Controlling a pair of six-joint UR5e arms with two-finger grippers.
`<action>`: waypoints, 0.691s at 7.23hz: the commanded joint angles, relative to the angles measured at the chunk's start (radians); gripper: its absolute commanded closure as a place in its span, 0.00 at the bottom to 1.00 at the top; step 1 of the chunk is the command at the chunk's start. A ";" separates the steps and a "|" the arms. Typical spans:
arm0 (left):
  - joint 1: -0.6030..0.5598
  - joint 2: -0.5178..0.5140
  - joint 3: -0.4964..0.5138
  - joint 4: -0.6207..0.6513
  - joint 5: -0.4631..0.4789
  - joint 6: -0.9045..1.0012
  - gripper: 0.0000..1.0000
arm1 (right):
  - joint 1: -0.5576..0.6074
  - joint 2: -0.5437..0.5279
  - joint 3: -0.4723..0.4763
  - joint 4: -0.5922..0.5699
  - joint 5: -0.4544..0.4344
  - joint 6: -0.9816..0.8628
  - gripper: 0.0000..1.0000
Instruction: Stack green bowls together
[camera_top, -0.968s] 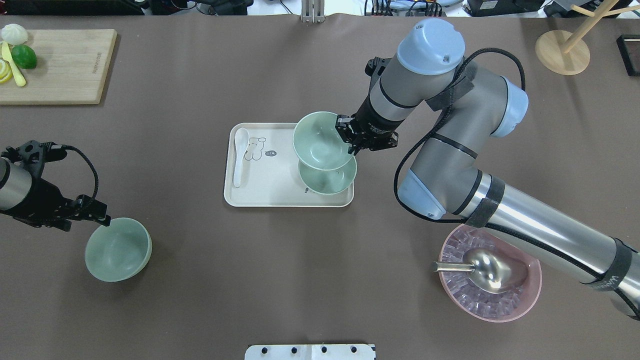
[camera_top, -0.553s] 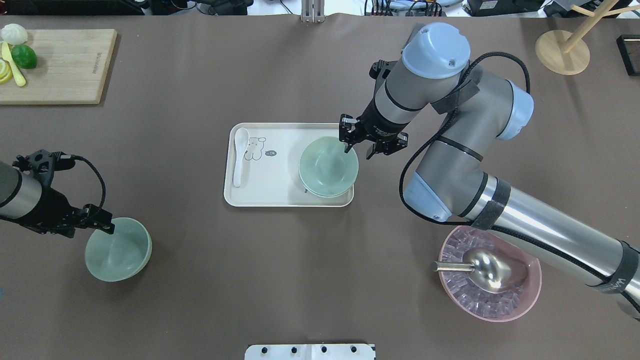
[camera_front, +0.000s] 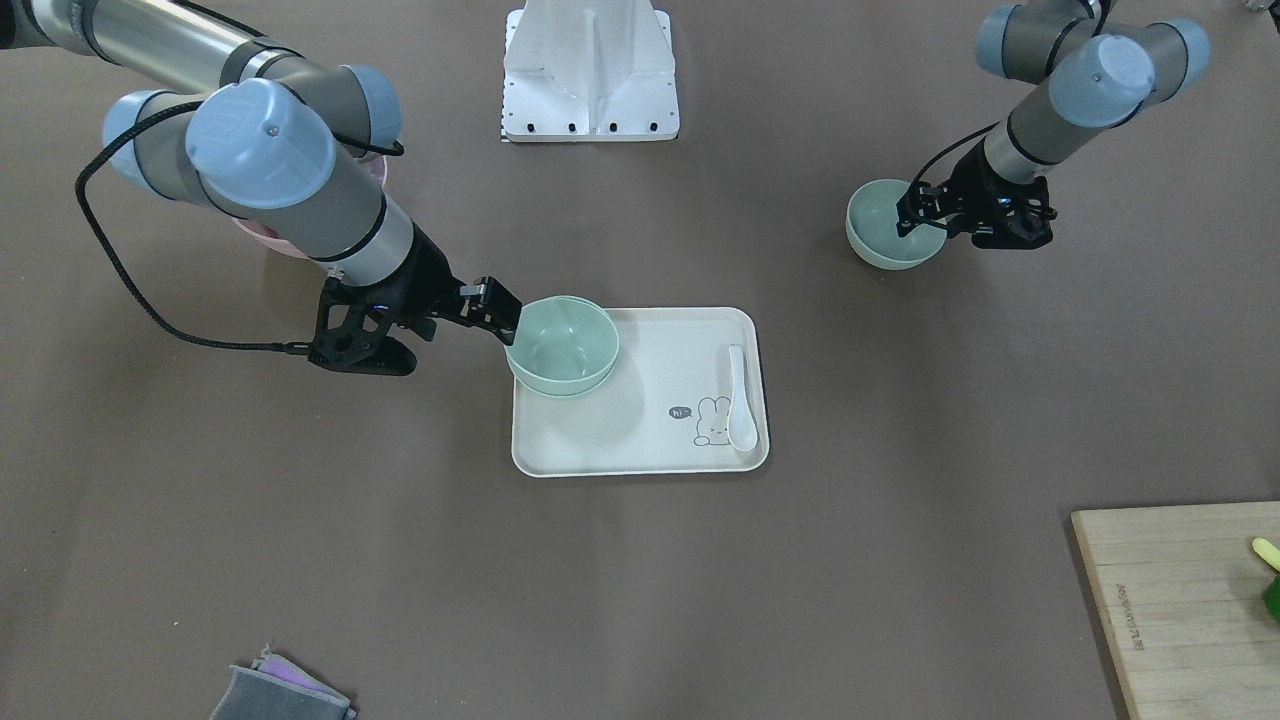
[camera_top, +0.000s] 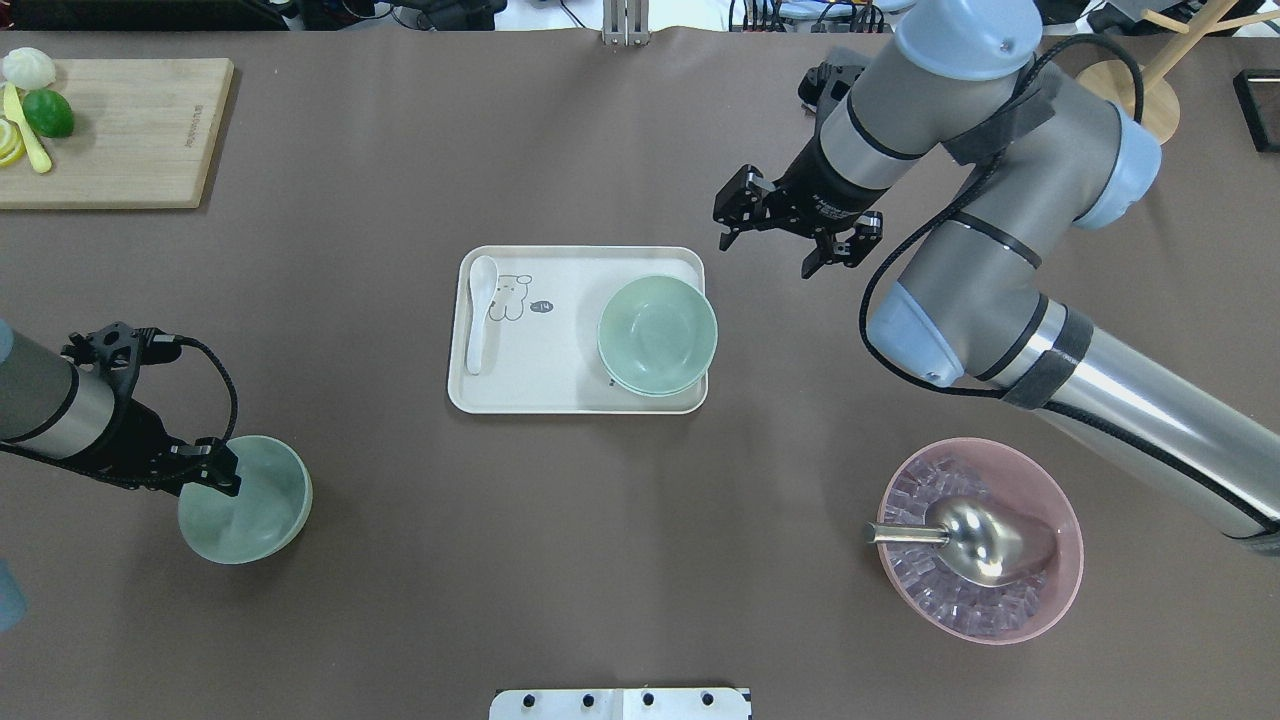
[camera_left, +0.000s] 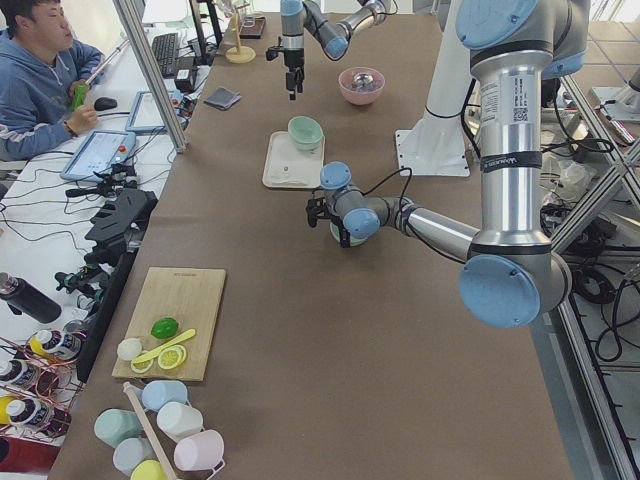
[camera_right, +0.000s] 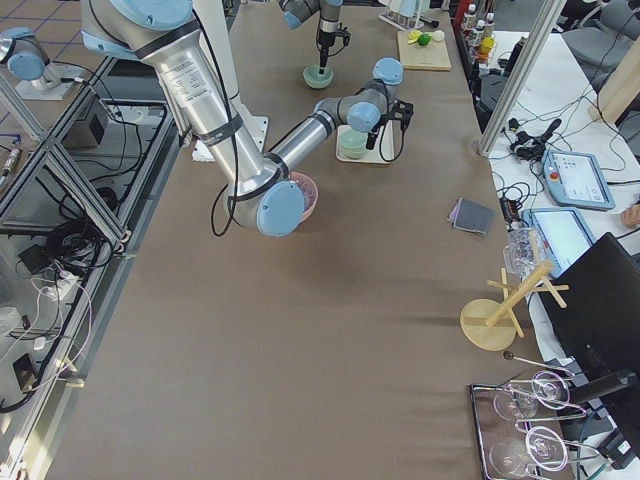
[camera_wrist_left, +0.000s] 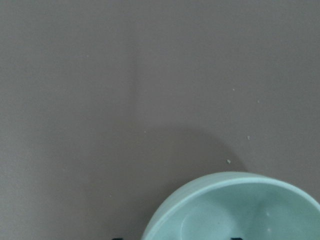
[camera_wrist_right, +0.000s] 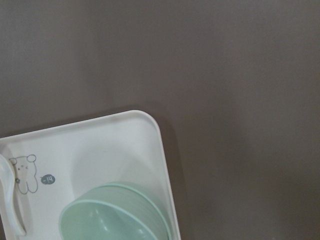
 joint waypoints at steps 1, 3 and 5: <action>0.003 -0.047 -0.003 0.005 -0.002 -0.006 1.00 | 0.099 -0.059 0.004 -0.002 0.079 -0.090 0.00; 0.003 -0.306 0.056 0.073 -0.053 -0.197 1.00 | 0.210 -0.165 -0.001 -0.008 0.136 -0.313 0.00; 0.009 -0.655 0.127 0.333 -0.044 -0.255 1.00 | 0.290 -0.237 -0.027 -0.015 0.143 -0.514 0.00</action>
